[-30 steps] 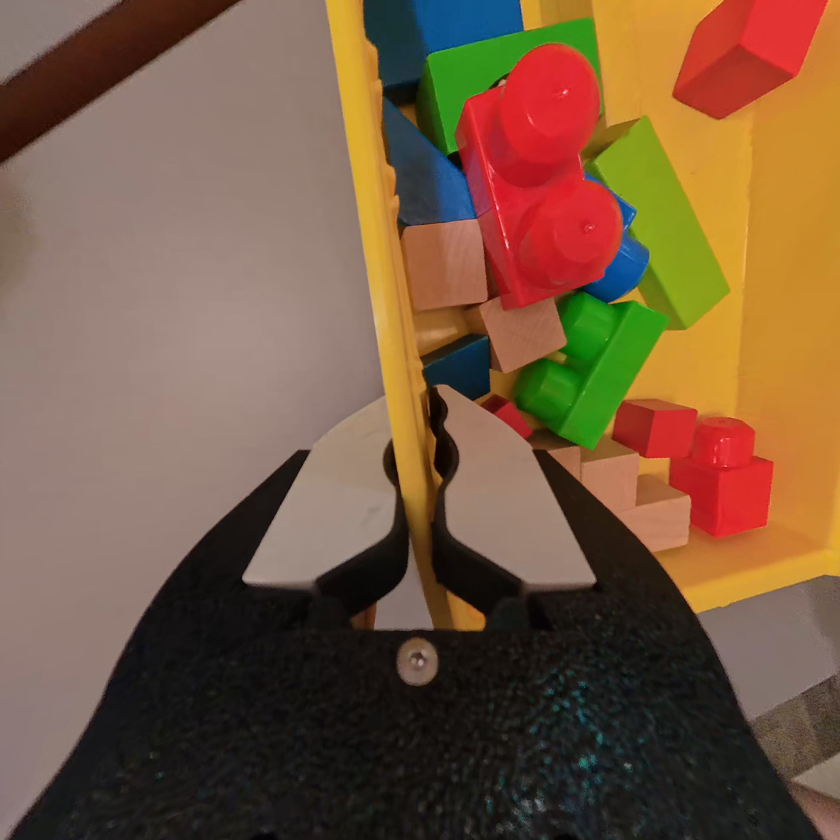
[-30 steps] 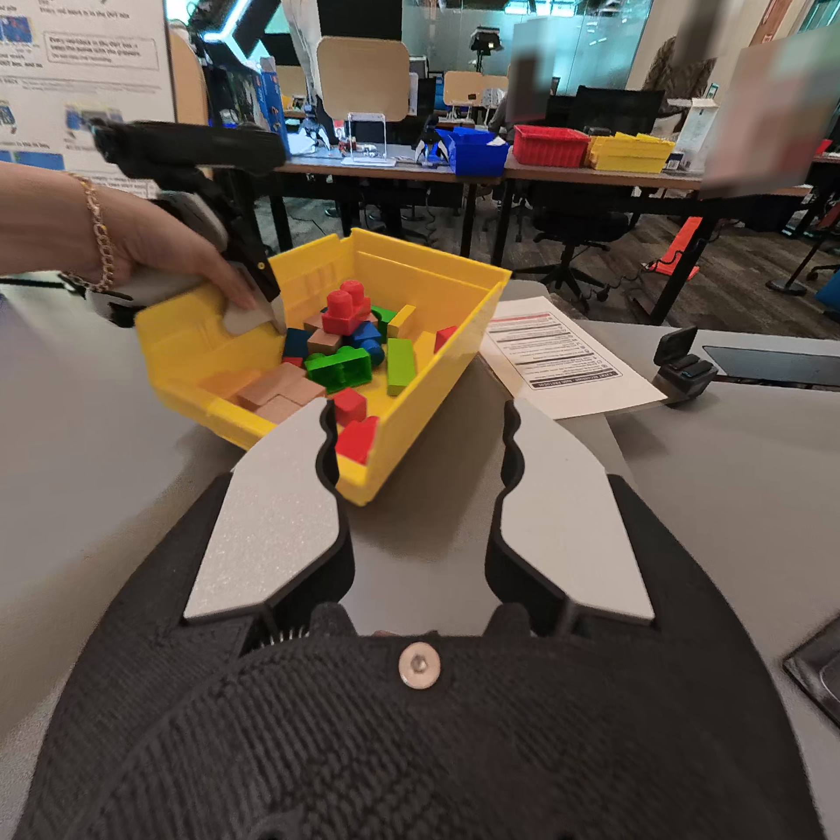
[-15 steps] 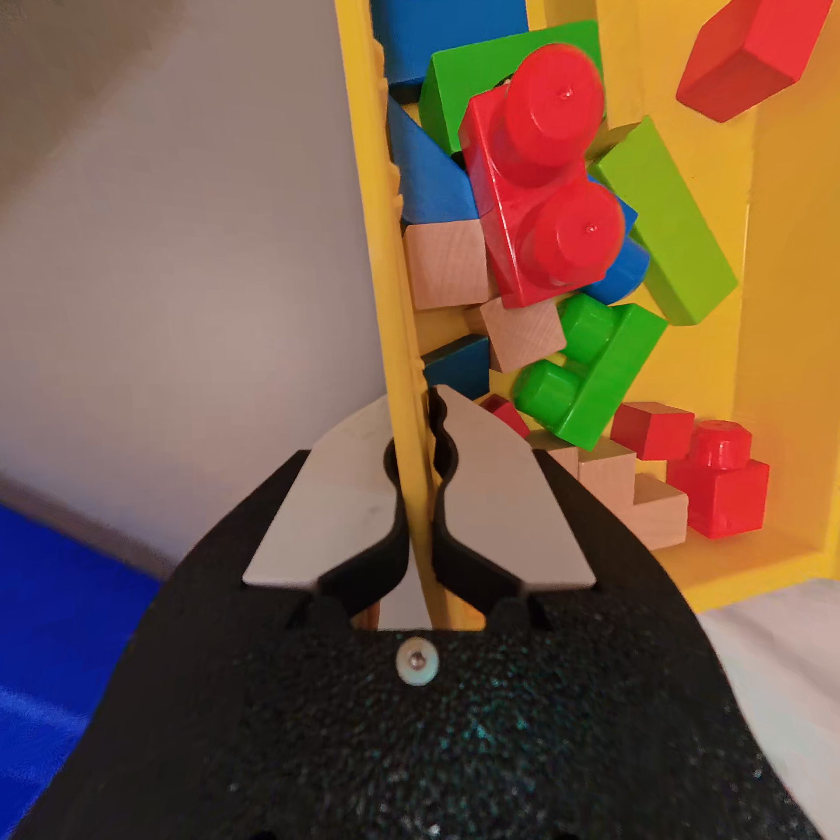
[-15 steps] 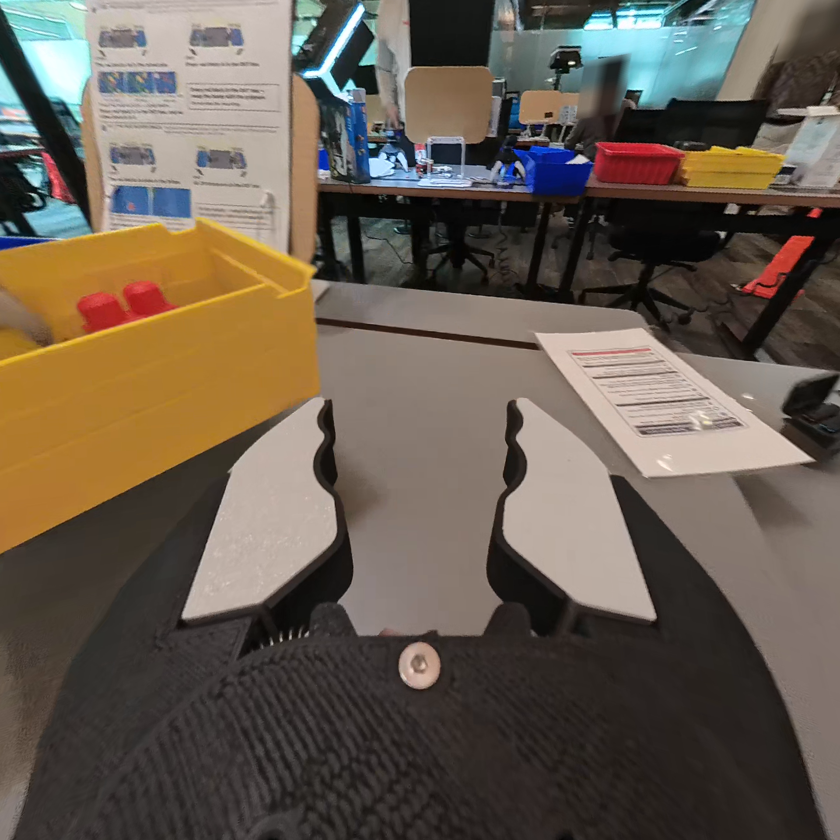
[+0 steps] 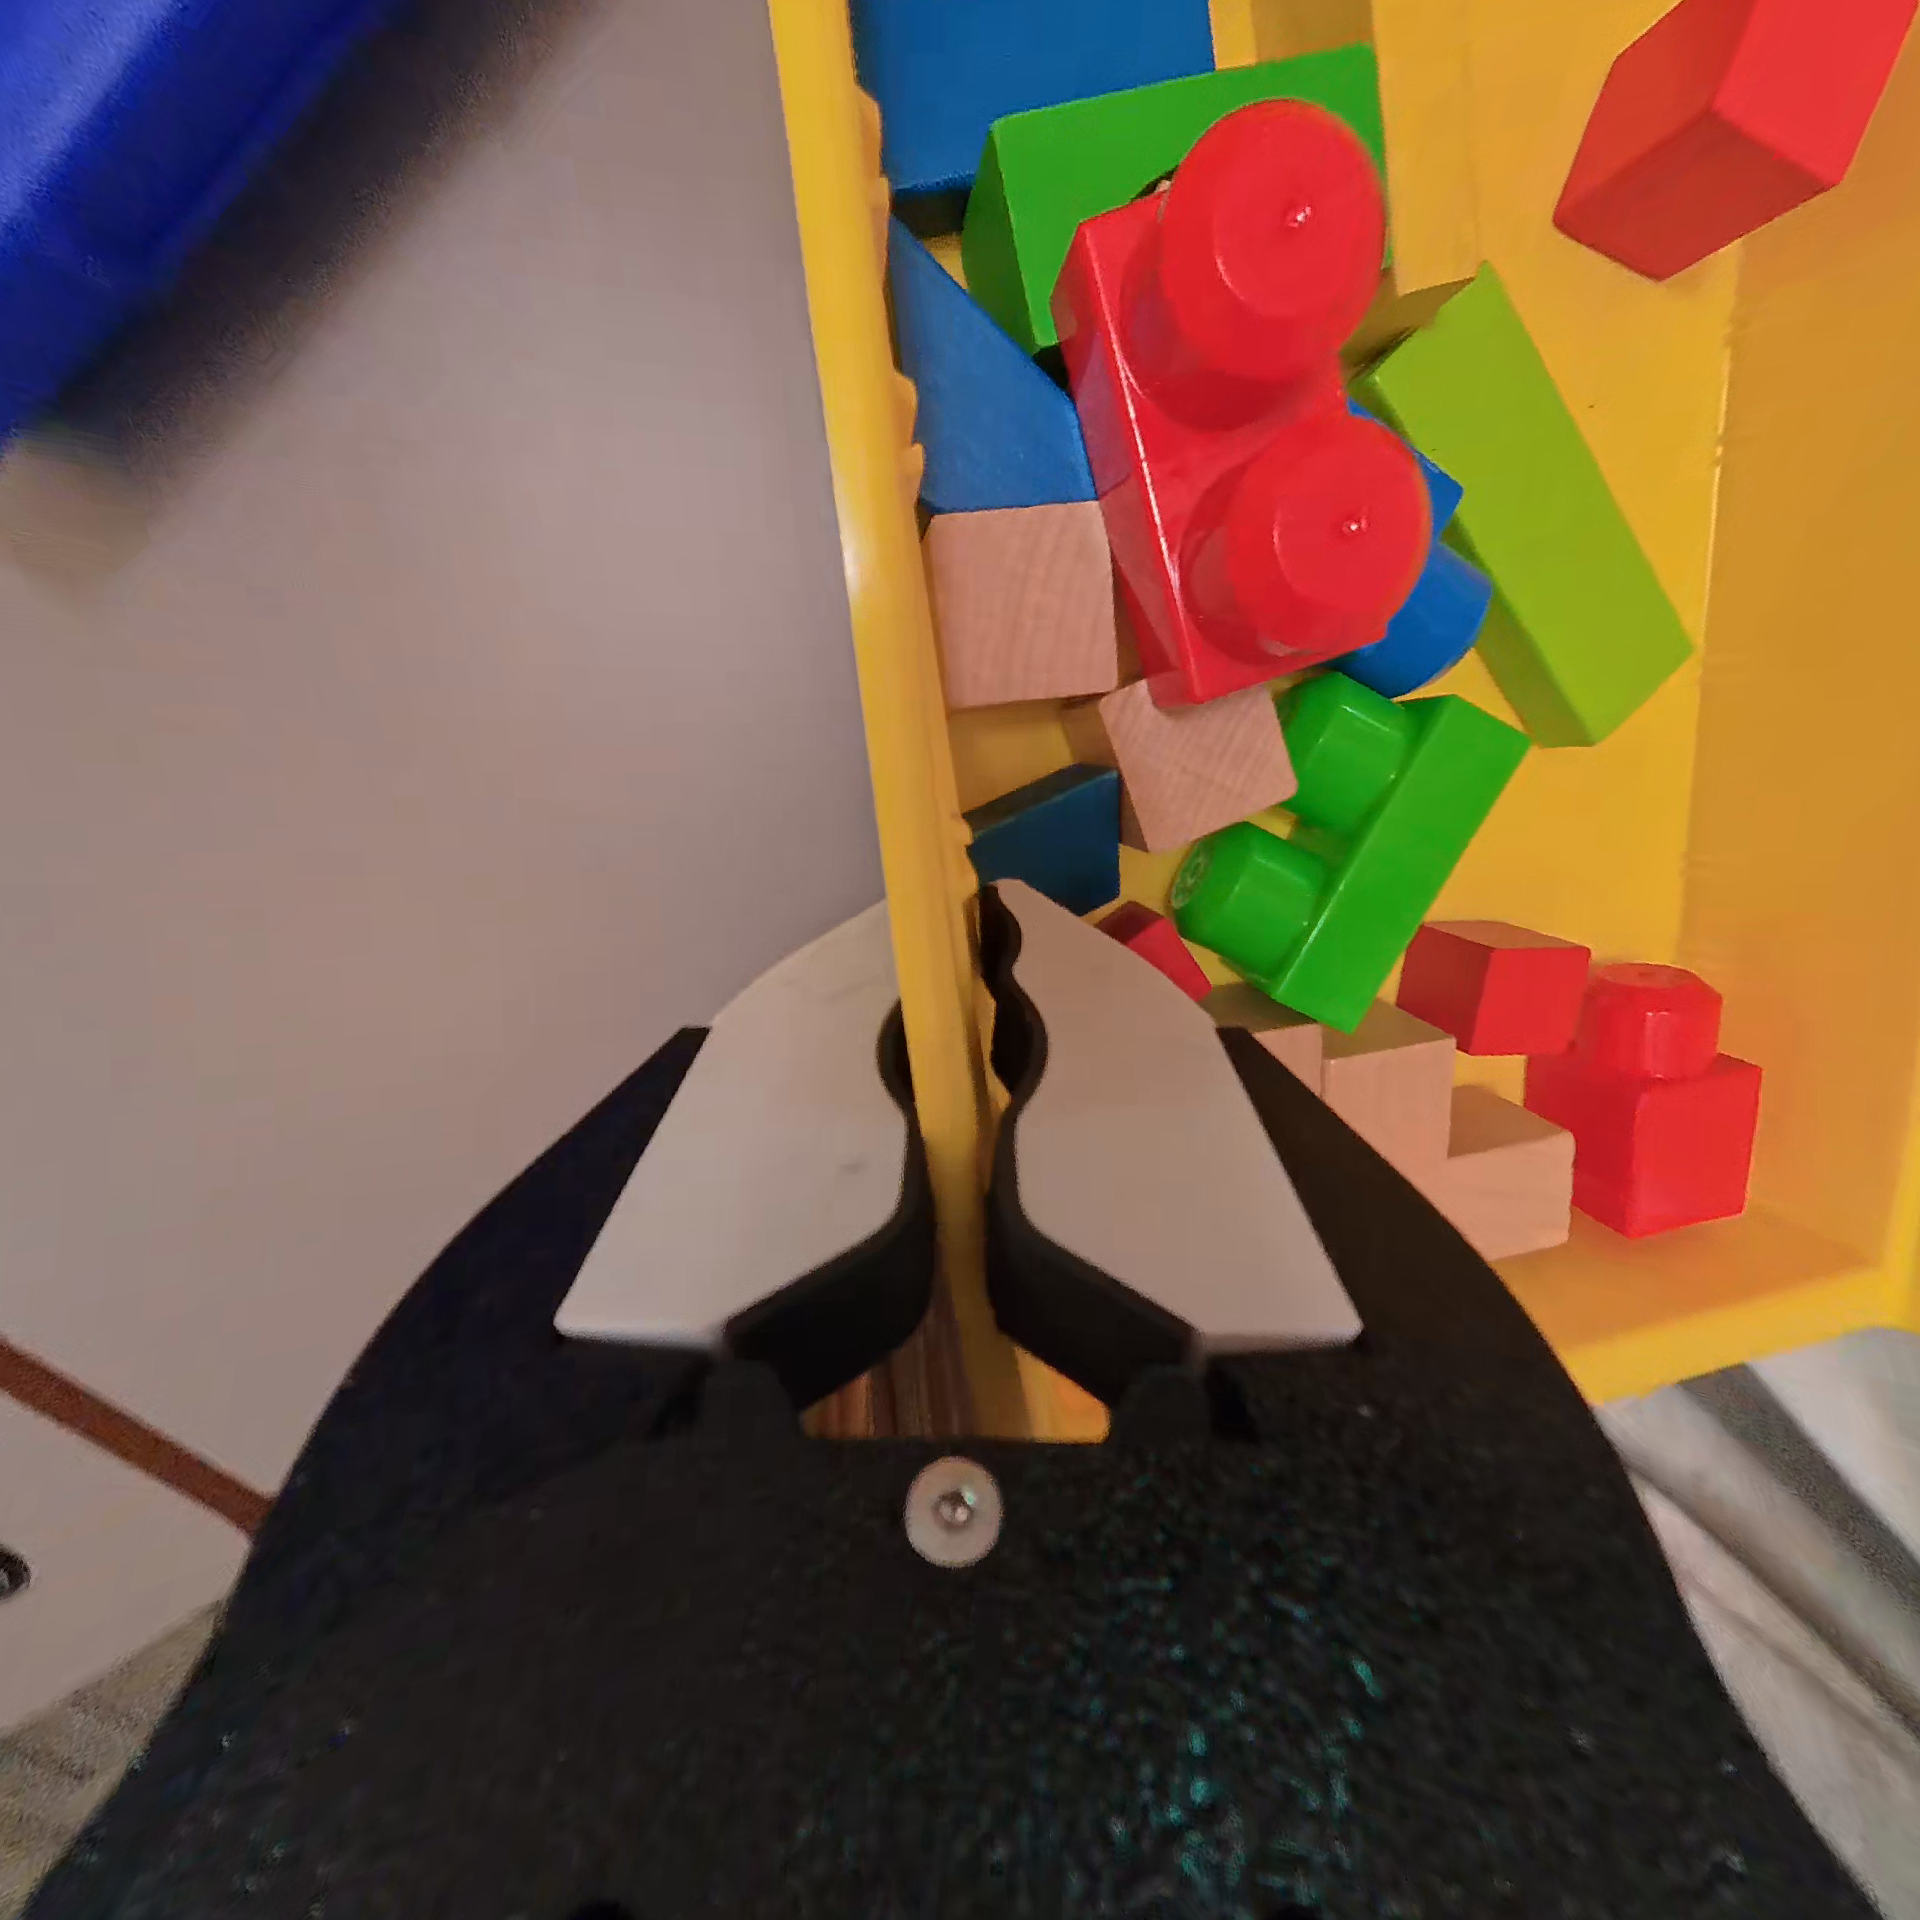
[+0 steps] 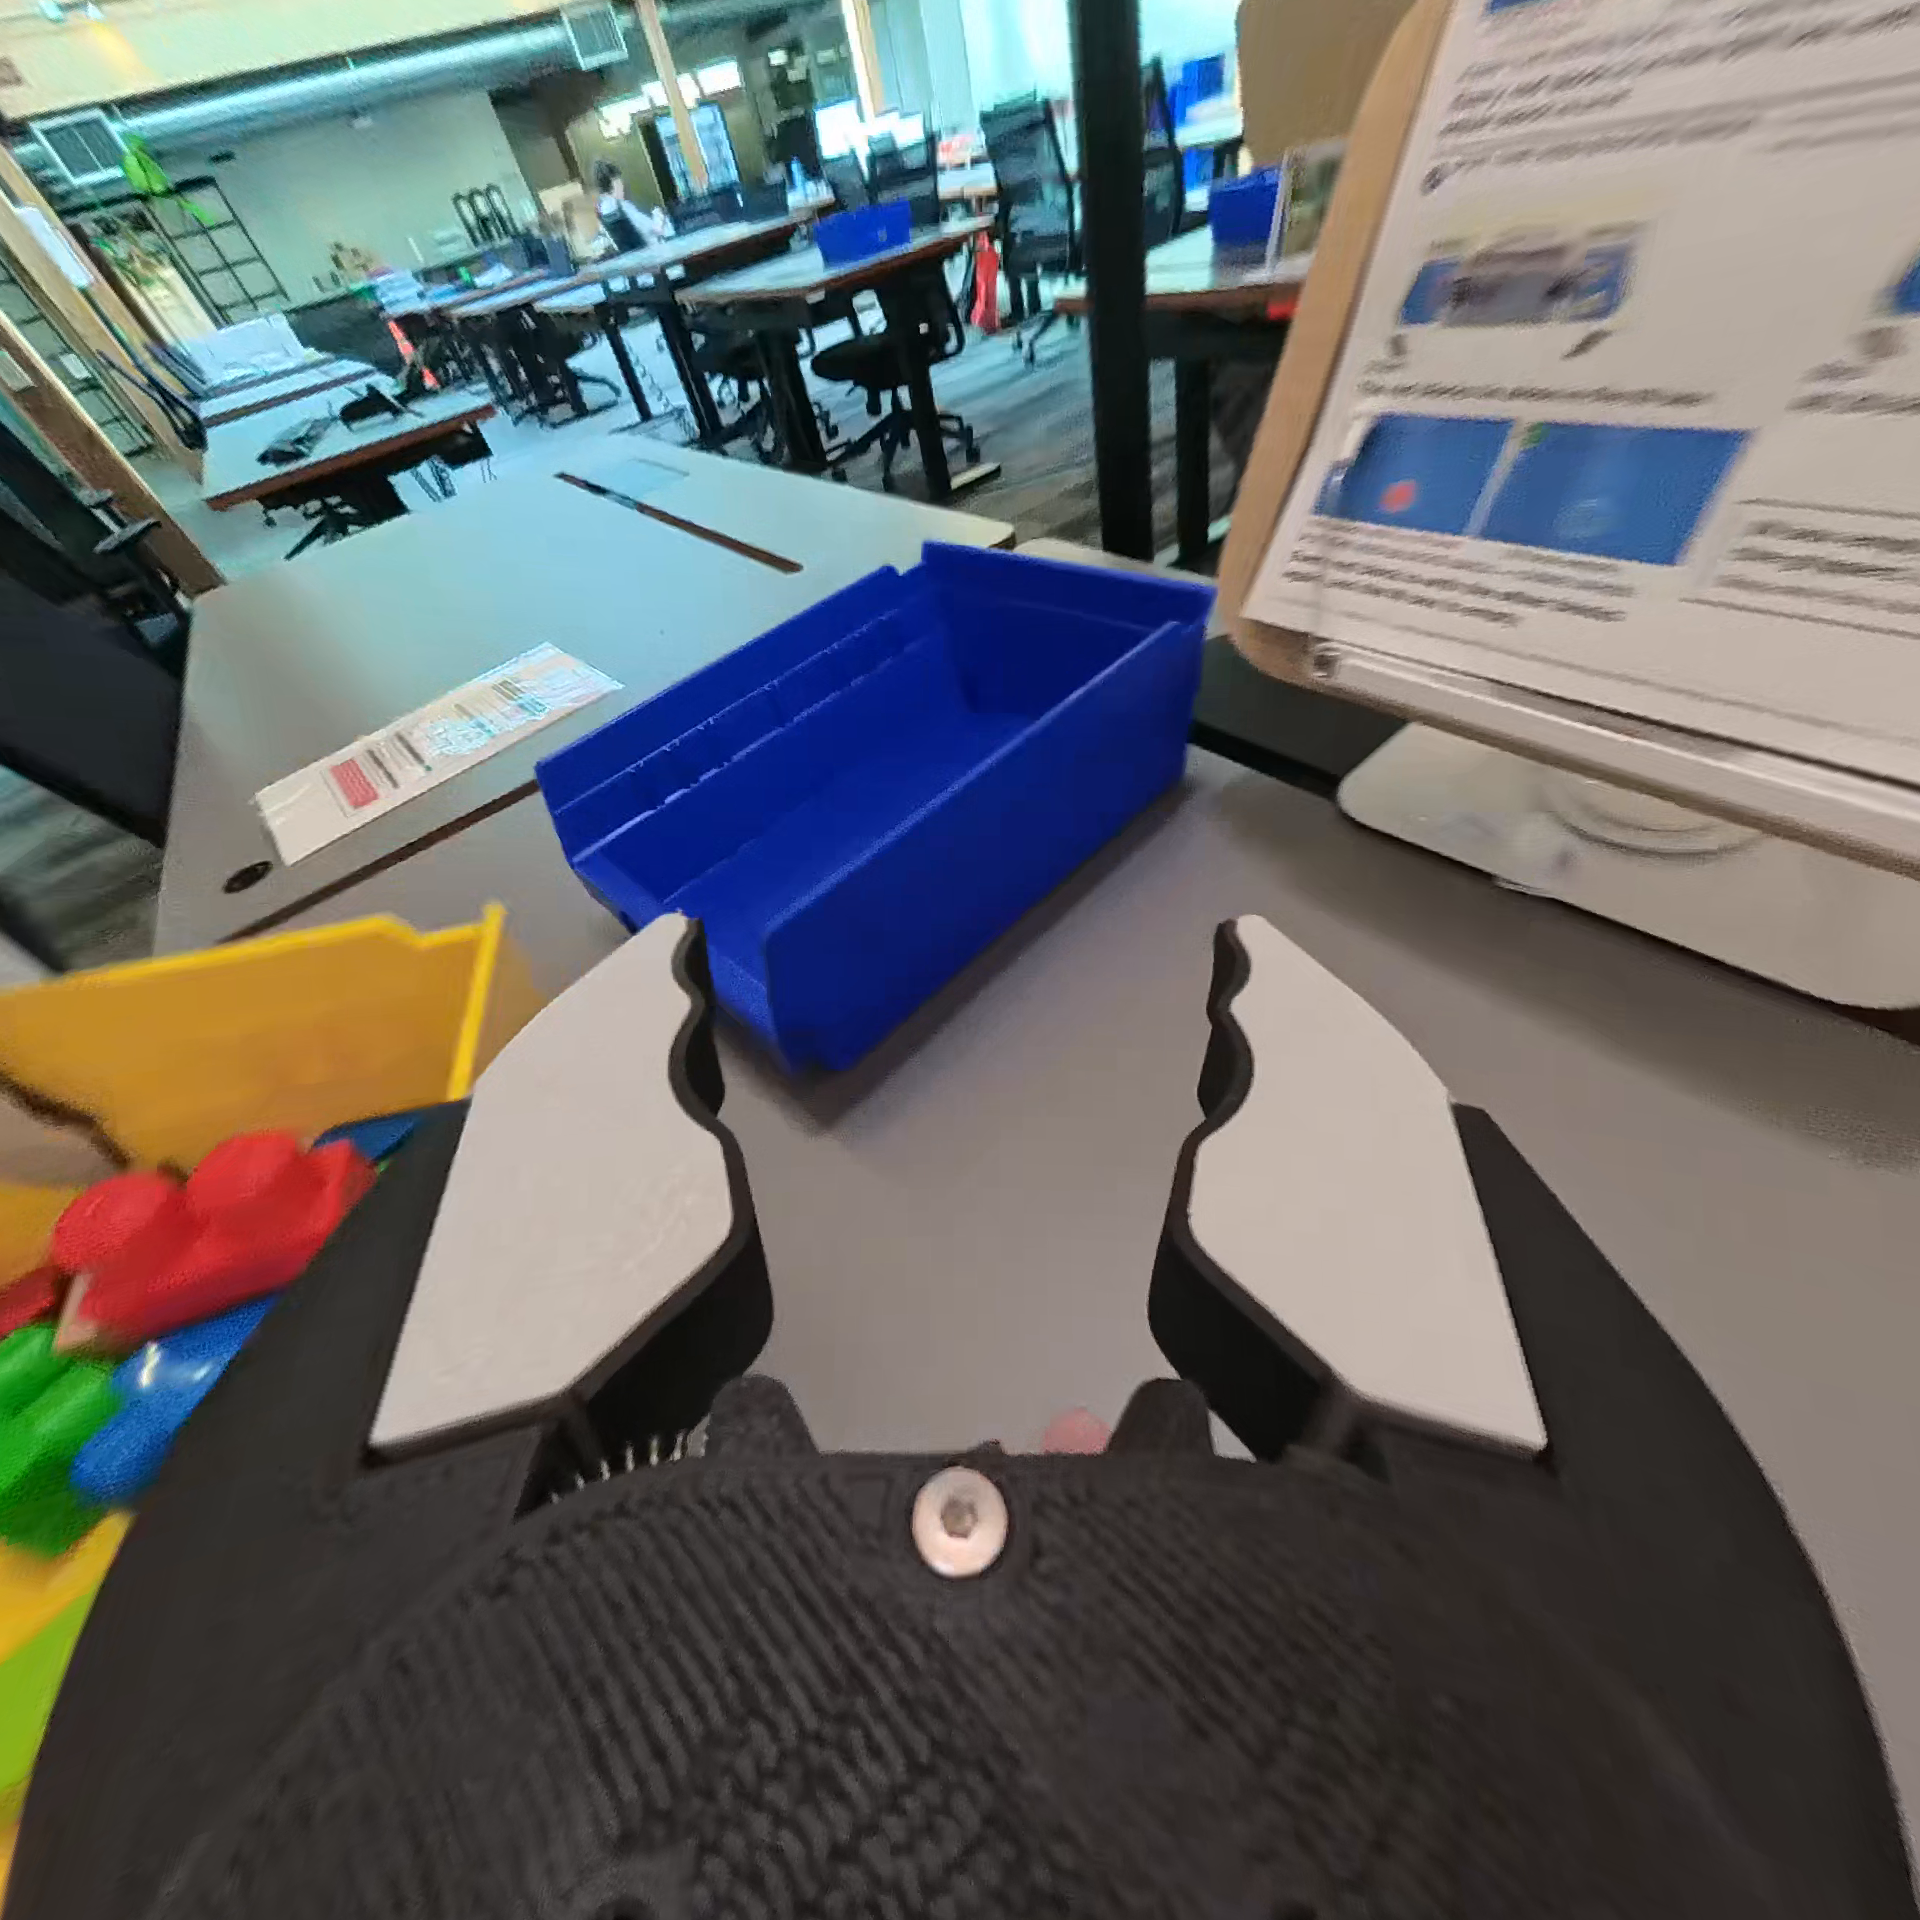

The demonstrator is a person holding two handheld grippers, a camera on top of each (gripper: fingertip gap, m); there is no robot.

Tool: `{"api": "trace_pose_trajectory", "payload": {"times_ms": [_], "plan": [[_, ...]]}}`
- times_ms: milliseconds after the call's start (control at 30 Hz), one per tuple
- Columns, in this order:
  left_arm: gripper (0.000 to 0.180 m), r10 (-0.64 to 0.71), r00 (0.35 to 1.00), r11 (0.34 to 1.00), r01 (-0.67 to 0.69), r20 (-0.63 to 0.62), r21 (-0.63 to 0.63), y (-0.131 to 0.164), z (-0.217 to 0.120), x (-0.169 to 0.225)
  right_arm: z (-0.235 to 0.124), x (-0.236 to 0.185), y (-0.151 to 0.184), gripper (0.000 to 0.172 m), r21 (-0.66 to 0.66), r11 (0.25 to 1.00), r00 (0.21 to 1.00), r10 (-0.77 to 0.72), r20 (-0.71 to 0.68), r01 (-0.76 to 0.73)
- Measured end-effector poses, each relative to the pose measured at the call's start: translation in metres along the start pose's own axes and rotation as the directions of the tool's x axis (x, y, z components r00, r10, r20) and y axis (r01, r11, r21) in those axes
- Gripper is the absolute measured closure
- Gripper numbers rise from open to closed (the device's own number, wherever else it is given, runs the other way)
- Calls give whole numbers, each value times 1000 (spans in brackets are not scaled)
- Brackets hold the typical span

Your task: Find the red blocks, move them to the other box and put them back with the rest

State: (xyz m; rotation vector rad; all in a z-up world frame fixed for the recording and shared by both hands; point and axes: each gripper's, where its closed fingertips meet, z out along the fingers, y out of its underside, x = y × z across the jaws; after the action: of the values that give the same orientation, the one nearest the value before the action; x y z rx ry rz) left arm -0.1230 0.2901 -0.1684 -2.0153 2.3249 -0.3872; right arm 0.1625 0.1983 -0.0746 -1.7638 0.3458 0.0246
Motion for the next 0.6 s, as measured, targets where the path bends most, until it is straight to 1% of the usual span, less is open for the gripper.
{"api": "trace_pose_trajectory", "payload": {"times_ms": [133, 233, 333, 400, 433, 467, 500, 533, 567, 600], "plan": [[175, -72, 997, 997, 72, 35, -8, 60, -2, -24, 87, -13, 0, 75, -50, 998, 996, 21, -81, -25], [175, -135, 989, 991, 135, 53, -7, 99, -3, -42, 139, -15, 13, 76, -111, 993, 990, 23, -137, -39], [175, -214, 974, 977, 214, 67, 13, 134, -5, -61, 178, -18, 38, 76, -218, 973, 986, 36, -162, -71], [175, -280, 958, 960, 279, 65, 27, 157, -8, -75, 196, -26, 57, 77, -300, 951, 989, 35, -141, -77], [175, -309, 948, 951, 307, 73, 32, 168, -10, -83, 202, -26, 65, 80, -330, 941, 988, 23, -153, -73], [175, -339, 937, 941, 337, 82, 40, 178, -12, -91, 207, -25, 73, 86, -356, 932, 986, 13, -169, -74], [175, -368, 925, 929, 365, 91, 54, 187, -15, -100, 210, -22, 79, 89, -373, 925, 980, -10, -199, -66], [175, -398, 912, 917, 392, 104, 71, 196, -17, -110, 211, -14, 82, 101, -382, 924, 968, -62, -244, -37], [175, -427, 896, 904, 419, 119, 87, 203, -19, -120, 210, -3, 83, 123, -388, 922, 946, -131, -297, 5], [175, -456, 880, 889, 446, 132, 101, 211, -21, -129, 208, 5, 82, 137, -394, 919, 923, -175, -342, 29]]}}
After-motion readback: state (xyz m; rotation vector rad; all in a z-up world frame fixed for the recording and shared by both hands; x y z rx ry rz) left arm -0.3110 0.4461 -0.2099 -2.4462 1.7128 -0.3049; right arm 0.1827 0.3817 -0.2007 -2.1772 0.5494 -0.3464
